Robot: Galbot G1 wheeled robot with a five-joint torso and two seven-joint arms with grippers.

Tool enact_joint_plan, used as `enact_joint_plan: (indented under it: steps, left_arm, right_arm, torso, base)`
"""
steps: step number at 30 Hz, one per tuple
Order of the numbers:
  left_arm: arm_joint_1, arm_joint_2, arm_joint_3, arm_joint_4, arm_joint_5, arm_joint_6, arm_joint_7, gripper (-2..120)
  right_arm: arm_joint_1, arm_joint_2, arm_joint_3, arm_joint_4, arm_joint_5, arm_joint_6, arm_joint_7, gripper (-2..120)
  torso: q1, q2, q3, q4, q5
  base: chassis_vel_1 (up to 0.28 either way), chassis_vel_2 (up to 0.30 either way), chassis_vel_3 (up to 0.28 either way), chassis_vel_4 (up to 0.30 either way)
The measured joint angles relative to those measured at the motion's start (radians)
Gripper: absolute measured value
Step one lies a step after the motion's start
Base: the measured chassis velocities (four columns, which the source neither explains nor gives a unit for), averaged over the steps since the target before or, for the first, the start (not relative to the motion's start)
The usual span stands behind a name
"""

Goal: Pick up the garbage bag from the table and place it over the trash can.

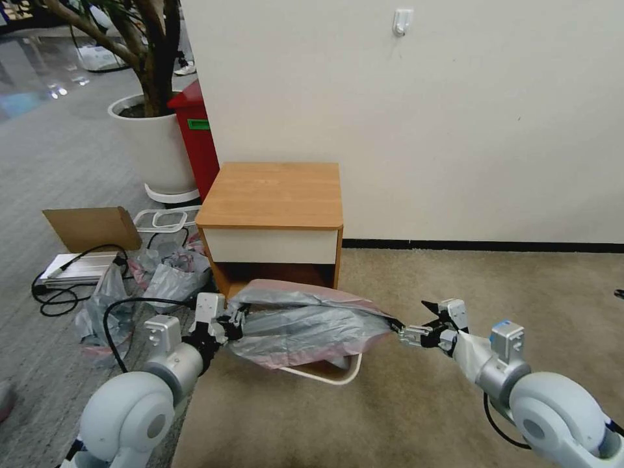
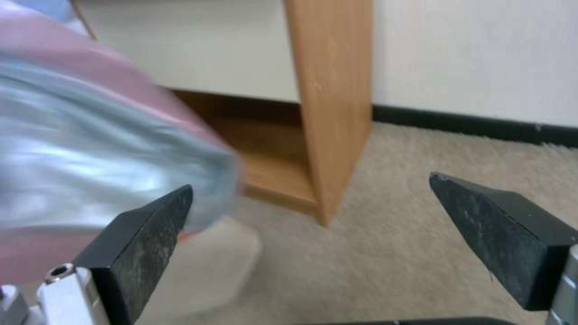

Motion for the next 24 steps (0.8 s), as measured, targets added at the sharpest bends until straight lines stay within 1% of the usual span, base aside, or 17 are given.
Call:
enact_joint_plan:
  steps: [3, 5, 6, 7, 8, 9, 10, 11, 12, 14, 15, 16, 17, 18, 19, 20, 24]
  left_arm:
    - [-0.018, -0.002, -0.007, 0.031, -0.011, 0.000, -0.001, 5]
    - [-0.021, -0.001, -0.007, 0.038, -0.014, -0.001, -0.002, 5]
    - [-0.029, -0.001, -0.009, 0.058, -0.025, -0.010, -0.005, 5]
    - [-0.032, -0.002, -0.009, 0.067, -0.031, -0.018, -0.009, 5]
    - [-0.032, -0.002, -0.009, 0.067, -0.031, -0.018, -0.009, 5]
    - [-0.036, -0.004, -0.009, 0.075, -0.037, -0.026, -0.014, 5]
    - [-0.039, -0.009, -0.009, 0.085, -0.046, -0.040, -0.022, 5]
    - [-0.039, -0.009, -0.009, 0.085, -0.046, -0.040, -0.022, 5]
    - [-0.040, -0.012, -0.009, 0.092, -0.051, -0.055, -0.027, 5]
    - [-0.038, -0.014, -0.006, 0.093, -0.053, -0.066, -0.029, 5]
    - [-0.036, -0.016, -0.001, 0.093, -0.054, -0.072, -0.031, 5]
    - [-0.036, -0.016, -0.001, 0.093, -0.054, -0.072, -0.031, 5]
    - [-0.036, -0.016, 0.001, 0.093, -0.054, -0.073, -0.031, 5]
    - [-0.035, -0.018, 0.010, 0.088, -0.053, -0.077, -0.032, 5]
    - [-0.034, -0.021, 0.017, 0.084, -0.053, -0.081, -0.033, 5]
    - [-0.034, -0.021, 0.017, 0.084, -0.053, -0.081, -0.033, 5]
    - [-0.023, -0.023, 0.039, 0.072, -0.048, -0.091, -0.034, 5]
  right_arm:
    - [-0.029, 0.022, 0.015, 0.048, 0.019, -0.001, 0.000, 100]
    - [-0.035, 0.026, 0.016, 0.056, 0.032, -0.001, 0.001, 100]
    - [-0.053, 0.043, 0.018, 0.084, 0.114, 0.002, 0.009, 100]
    - [-0.062, 0.055, 0.018, 0.099, 0.159, 0.006, 0.017, 100]
    - [-0.062, 0.055, 0.018, 0.099, 0.159, 0.006, 0.017, 100]
    - [-0.072, 0.069, 0.017, 0.114, 0.202, 0.014, 0.029, 100]
    - [-0.090, 0.100, 0.006, 0.139, 0.262, 0.040, 0.045, 100]
    - [-0.090, 0.100, 0.006, 0.139, 0.262, 0.040, 0.045, 100]
    - [-0.110, 0.141, -0.020, 0.174, 0.305, 0.073, 0.060, 100]
    - [-0.121, 0.184, -0.065, 0.212, 0.321, 0.093, 0.079, 100]
    - [-0.124, 0.218, -0.118, 0.237, 0.314, 0.095, 0.104, 100]
    - [-0.124, 0.218, -0.118, 0.237, 0.314, 0.095, 0.104, 100]
    - [-0.124, 0.228, -0.139, 0.241, 0.304, 0.093, 0.113, 100]
    - [-0.120, 0.258, -0.202, 0.240, 0.268, 0.085, 0.138, 100]
    - [-0.111, 0.278, -0.242, 0.223, 0.247, 0.080, 0.156, 100]
    - [-0.111, 0.278, -0.242, 0.223, 0.247, 0.080, 0.156, 100]
    - [-0.070, 0.320, -0.329, 0.162, 0.202, 0.062, 0.177, 100]
  torso:
    - [0.000, 0.000, 0.000, 0.0001, 0.0001]
    - [0.000, 0.000, 0.000, 0.0001, 0.0001]
    - [0.000, 0.000, 0.000, 0.0001, -0.0001]
    - [0.000, 0.000, 0.000, 0.0000, 0.0000]
    - [0.000, 0.000, 0.000, 0.0000, 0.0000]
    - [0.000, 0.000, 0.000, 0.0003, -0.0001]
    - [0.000, 0.000, 0.000, 0.0001, -0.0001]
    - [0.000, 0.000, 0.000, 0.0001, -0.0001]
    - [0.000, 0.000, 0.000, 0.0000, 0.0000]
    - [0.000, 0.000, 0.000, 0.0000, -0.0001]
    - [0.000, 0.000, 0.000, 0.0000, -0.0001]
    - [0.000, 0.000, 0.000, 0.0000, -0.0001]
    - [0.000, 0.000, 0.000, 0.0001, -0.0003]
    - [0.000, 0.000, 0.000, 0.0000, -0.0002]
    - [0.000, 0.000, 0.000, 0.0001, 0.0000]
    - [0.000, 0.000, 0.000, 0.0001, 0.0000]
    - [0.000, 0.000, 0.000, 0.0001, 0.0002]
  base:
    - [0.000, 0.000, 0.000, 0.000]
    - [0.000, 0.000, 0.000, 0.000]
    - [0.000, 0.000, 0.000, 0.000]
    - [0.000, 0.000, 0.000, 0.000]
    - [0.000, 0.000, 0.000, 0.000]
    - [0.000, 0.000, 0.000, 0.000]
    - [0.000, 0.000, 0.000, 0.000]
    - [0.000, 0.000, 0.000, 0.000]
    - [0.000, 0.000, 0.000, 0.000]
    - [0.000, 0.000, 0.000, 0.000]
    - [0.000, 0.000, 0.000, 0.000]
    - [0.000, 0.000, 0.000, 0.000]
    - [0.000, 0.000, 0.000, 0.000]
    - [0.000, 0.000, 0.000, 0.000]
    - [0.000, 0.000, 0.000, 0.000]
    - [0.000, 0.000, 0.000, 0.000]
    - [0.000, 0.000, 0.000, 0.000]
